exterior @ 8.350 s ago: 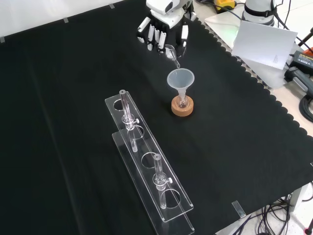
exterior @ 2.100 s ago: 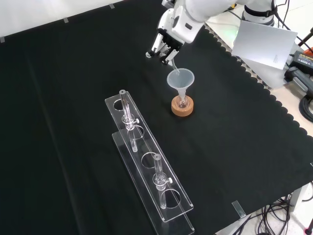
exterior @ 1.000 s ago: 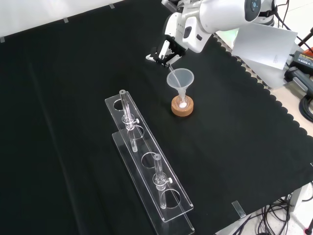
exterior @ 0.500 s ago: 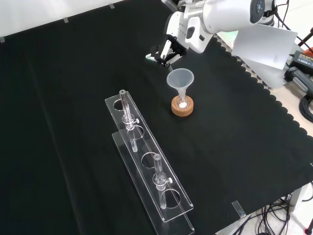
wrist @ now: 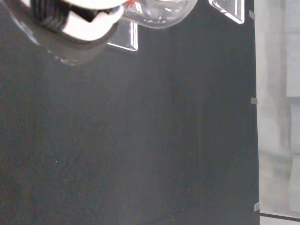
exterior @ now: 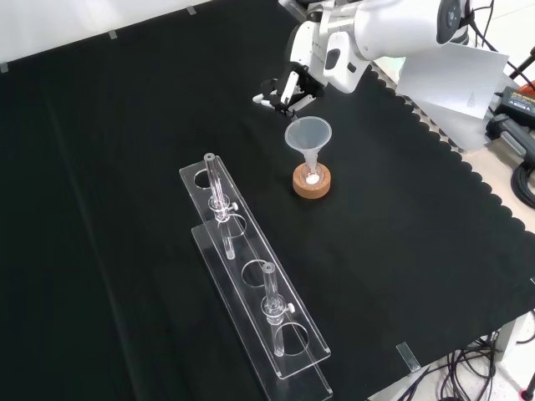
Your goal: Pour all the NaCl from the weighing funnel into the round-bottom flask.
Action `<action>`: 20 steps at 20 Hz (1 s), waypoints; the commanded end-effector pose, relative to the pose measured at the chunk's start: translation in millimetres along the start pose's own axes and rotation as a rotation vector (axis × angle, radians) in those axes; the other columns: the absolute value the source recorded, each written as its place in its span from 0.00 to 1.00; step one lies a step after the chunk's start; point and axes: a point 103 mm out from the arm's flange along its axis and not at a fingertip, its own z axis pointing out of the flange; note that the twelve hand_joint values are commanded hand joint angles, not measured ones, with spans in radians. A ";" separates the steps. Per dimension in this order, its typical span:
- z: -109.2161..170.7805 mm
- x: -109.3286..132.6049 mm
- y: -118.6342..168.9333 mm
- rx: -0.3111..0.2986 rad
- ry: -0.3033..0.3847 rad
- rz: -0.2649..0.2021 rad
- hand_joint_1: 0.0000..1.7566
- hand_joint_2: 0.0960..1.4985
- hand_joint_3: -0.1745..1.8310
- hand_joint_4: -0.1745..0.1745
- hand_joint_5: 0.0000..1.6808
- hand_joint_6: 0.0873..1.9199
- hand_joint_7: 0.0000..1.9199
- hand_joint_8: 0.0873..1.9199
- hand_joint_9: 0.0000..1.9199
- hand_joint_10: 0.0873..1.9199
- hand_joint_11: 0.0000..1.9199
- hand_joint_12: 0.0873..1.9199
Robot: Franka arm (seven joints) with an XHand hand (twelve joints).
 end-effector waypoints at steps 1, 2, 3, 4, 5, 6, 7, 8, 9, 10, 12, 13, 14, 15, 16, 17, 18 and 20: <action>-0.1 1.4 0.7 -0.002 -0.014 -0.003 0.63 0.51 0.25 1.00 0.78 0.22 0.85 0.00 0.59 0.01 0.07 0.80; -0.2 1.7 0.6 0.000 -0.022 -0.002 0.63 0.51 0.25 1.00 0.78 0.22 0.85 0.00 0.59 0.01 0.07 0.80; -0.2 1.9 0.4 0.002 -0.031 -0.001 0.63 0.51 0.25 1.00 0.78 0.22 0.85 0.00 0.59 0.01 0.07 0.80; 0.1 1.8 0.0 0.009 -0.039 0.001 0.63 0.51 0.25 1.00 0.78 0.22 0.85 0.00 0.59 0.01 0.07 0.80; 0.3 1.8 -0.4 0.010 -0.043 0.002 0.63 0.51 0.25 1.00 0.78 0.22 0.85 0.00 0.59 0.01 0.07 0.80; 0.2 1.6 -1.0 0.011 -0.051 0.004 0.63 0.51 0.25 1.00 0.78 0.22 0.85 0.00 0.59 0.01 0.07 0.80; 0.0 1.1 -1.5 0.014 -0.054 0.007 0.63 0.51 0.25 1.00 0.78 0.22 0.85 0.00 0.59 0.01 0.07 0.80; -0.1 1.1 -1.7 0.015 -0.057 0.007 0.62 0.51 0.25 1.00 0.78 0.22 0.85 0.00 0.59 0.01 0.07 0.80; 0.2 0.7 -1.8 0.021 -0.056 0.009 0.62 0.51 0.25 1.00 0.78 0.22 0.85 0.00 0.59 0.01 0.07 0.80; -0.1 0.7 -1.9 0.021 -0.056 0.009 0.62 0.51 0.25 1.00 0.77 0.22 0.85 0.00 0.59 0.01 0.07 0.80; 1.6 1.3 -1.8 0.019 -0.064 0.006 0.62 0.51 0.25 1.00 0.77 0.23 0.85 0.00 0.59 0.01 0.07 0.80; -0.2 0.9 -1.5 0.021 -0.068 0.005 0.62 0.51 0.25 1.00 0.77 0.23 0.85 0.00 0.59 0.01 0.07 0.80; -4.2 -0.4 -0.8 0.020 -0.075 0.002 0.62 0.51 0.25 1.00 0.77 0.23 0.85 0.00 0.59 0.01 0.07 0.80; -6.8 -1.5 0.0 0.020 -0.079 0.003 0.62 0.51 0.25 1.00 0.77 0.23 0.85 0.00 0.59 0.01 0.07 0.80; -7.9 -2.2 0.4 0.020 -0.082 0.003 0.62 0.51 0.25 1.00 0.77 0.23 0.85 0.00 0.59 0.01 0.07 0.80; -9.2 -2.4 1.0 0.021 -0.090 0.002 0.62 0.51 0.25 1.00 0.77 0.23 0.85 0.00 0.59 0.01 0.07 0.80; -9.9 -2.3 1.2 0.021 -0.093 0.003 0.62 0.51 0.25 1.00 0.77 0.23 0.85 0.00 0.59 0.01 0.07 0.80; -11.5 -1.5 1.4 0.022 -0.102 0.004 0.62 0.51 0.25 1.00 0.77 0.23 0.85 0.00 0.59 0.01 0.07 0.80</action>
